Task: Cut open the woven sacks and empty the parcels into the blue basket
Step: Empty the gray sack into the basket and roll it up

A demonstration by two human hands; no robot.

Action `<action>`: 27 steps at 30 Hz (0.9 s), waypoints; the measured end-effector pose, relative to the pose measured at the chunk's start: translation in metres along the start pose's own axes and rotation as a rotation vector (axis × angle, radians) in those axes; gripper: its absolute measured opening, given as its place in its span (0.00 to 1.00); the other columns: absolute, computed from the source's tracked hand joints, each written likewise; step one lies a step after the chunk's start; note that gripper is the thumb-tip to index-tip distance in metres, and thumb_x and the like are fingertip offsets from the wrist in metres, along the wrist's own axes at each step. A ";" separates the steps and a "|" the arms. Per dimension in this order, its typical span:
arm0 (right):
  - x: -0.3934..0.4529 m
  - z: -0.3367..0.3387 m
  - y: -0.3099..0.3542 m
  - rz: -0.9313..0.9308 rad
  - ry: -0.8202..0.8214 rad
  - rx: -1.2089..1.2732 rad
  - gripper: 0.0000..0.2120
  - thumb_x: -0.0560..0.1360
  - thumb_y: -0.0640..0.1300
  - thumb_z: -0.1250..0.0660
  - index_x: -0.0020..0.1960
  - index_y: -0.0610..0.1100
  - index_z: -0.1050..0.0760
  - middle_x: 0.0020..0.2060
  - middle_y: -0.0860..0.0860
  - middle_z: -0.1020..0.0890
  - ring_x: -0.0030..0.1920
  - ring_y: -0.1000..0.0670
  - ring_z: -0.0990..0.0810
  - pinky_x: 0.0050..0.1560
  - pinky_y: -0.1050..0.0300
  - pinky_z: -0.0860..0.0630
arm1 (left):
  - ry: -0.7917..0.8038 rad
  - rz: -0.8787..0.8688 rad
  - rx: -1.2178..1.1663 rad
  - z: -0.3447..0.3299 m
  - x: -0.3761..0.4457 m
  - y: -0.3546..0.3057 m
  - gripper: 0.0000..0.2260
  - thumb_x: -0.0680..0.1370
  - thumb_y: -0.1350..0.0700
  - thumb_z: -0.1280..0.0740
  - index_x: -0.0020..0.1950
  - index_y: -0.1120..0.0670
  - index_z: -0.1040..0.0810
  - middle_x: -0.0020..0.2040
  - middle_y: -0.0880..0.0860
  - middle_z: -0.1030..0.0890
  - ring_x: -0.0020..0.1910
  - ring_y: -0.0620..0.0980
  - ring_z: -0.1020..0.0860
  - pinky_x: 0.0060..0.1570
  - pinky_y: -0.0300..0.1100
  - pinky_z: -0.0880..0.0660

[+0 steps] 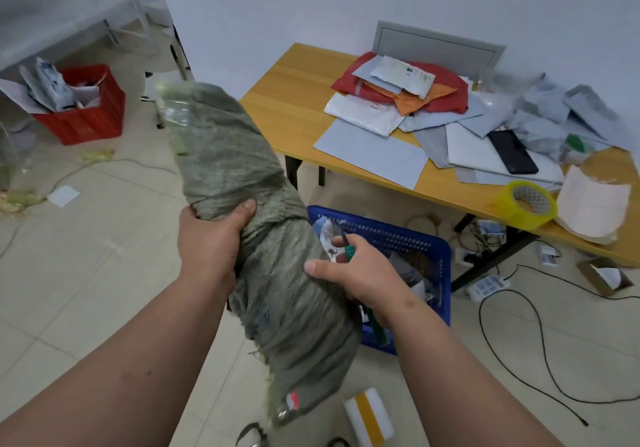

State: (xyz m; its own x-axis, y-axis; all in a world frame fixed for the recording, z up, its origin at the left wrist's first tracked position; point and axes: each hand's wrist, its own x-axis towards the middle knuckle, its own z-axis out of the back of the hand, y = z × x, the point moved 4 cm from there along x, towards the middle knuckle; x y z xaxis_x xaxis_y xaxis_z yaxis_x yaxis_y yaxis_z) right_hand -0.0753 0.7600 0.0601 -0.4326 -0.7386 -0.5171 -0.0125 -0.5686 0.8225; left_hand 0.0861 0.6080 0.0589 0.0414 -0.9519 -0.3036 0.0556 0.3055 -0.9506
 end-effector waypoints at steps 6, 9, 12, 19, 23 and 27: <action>0.013 -0.034 -0.007 -0.093 0.051 -0.107 0.32 0.71 0.54 0.26 0.70 0.49 0.33 0.55 0.49 0.20 0.43 0.52 0.21 0.43 0.56 0.22 | -0.329 -0.060 -0.130 0.039 0.024 -0.012 0.31 0.65 0.47 0.21 0.63 0.54 0.29 0.53 0.47 0.24 0.52 0.48 0.23 0.55 0.40 0.27; 0.019 -0.062 0.000 -0.161 0.081 0.014 0.26 0.77 0.49 0.33 0.72 0.54 0.38 0.42 0.43 0.18 0.23 0.53 0.26 0.23 0.62 0.30 | -0.347 0.006 -0.236 0.051 0.044 -0.009 0.33 0.63 0.46 0.20 0.63 0.53 0.29 0.54 0.47 0.24 0.53 0.48 0.23 0.58 0.44 0.25; 0.035 -0.088 0.011 -0.251 0.088 0.211 0.22 0.79 0.44 0.37 0.70 0.55 0.38 0.39 0.40 0.20 0.22 0.51 0.27 0.23 0.62 0.32 | -0.308 0.093 -0.328 0.063 0.070 -0.007 0.33 0.62 0.47 0.19 0.62 0.52 0.29 0.54 0.46 0.24 0.54 0.49 0.23 0.60 0.50 0.24; 0.070 -0.154 0.044 -0.455 0.014 0.698 0.10 0.73 0.43 0.36 0.53 0.41 0.30 0.33 0.46 0.28 0.25 0.51 0.31 0.29 0.59 0.33 | -0.189 0.252 -0.447 0.115 0.141 -0.016 0.39 0.57 0.45 0.18 0.64 0.50 0.27 0.59 0.49 0.21 0.55 0.54 0.20 0.56 0.60 0.24; 0.089 -0.202 0.072 -0.415 0.003 0.876 0.19 0.71 0.53 0.30 0.56 0.43 0.26 0.44 0.44 0.26 0.29 0.50 0.30 0.29 0.58 0.33 | -0.051 0.331 -0.508 0.146 0.190 -0.015 0.37 0.56 0.47 0.16 0.62 0.50 0.24 0.56 0.52 0.17 0.51 0.55 0.16 0.50 0.64 0.22; 0.117 -0.242 0.096 -0.387 0.012 0.869 0.28 0.64 0.60 0.24 0.58 0.45 0.21 0.40 0.46 0.22 0.26 0.52 0.29 0.26 0.60 0.31 | 0.112 0.451 -0.527 0.162 0.223 -0.014 0.32 0.61 0.47 0.18 0.63 0.50 0.22 0.55 0.53 0.16 0.50 0.56 0.16 0.49 0.59 0.21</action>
State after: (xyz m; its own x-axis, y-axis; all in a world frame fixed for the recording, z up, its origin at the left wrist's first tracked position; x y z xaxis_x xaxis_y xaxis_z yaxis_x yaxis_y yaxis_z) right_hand 0.0914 0.5309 0.0214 -0.2482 -0.5620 -0.7890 -0.8213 -0.3098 0.4790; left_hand 0.2562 0.3948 0.0149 -0.1579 -0.7399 -0.6539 -0.4347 0.6466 -0.6268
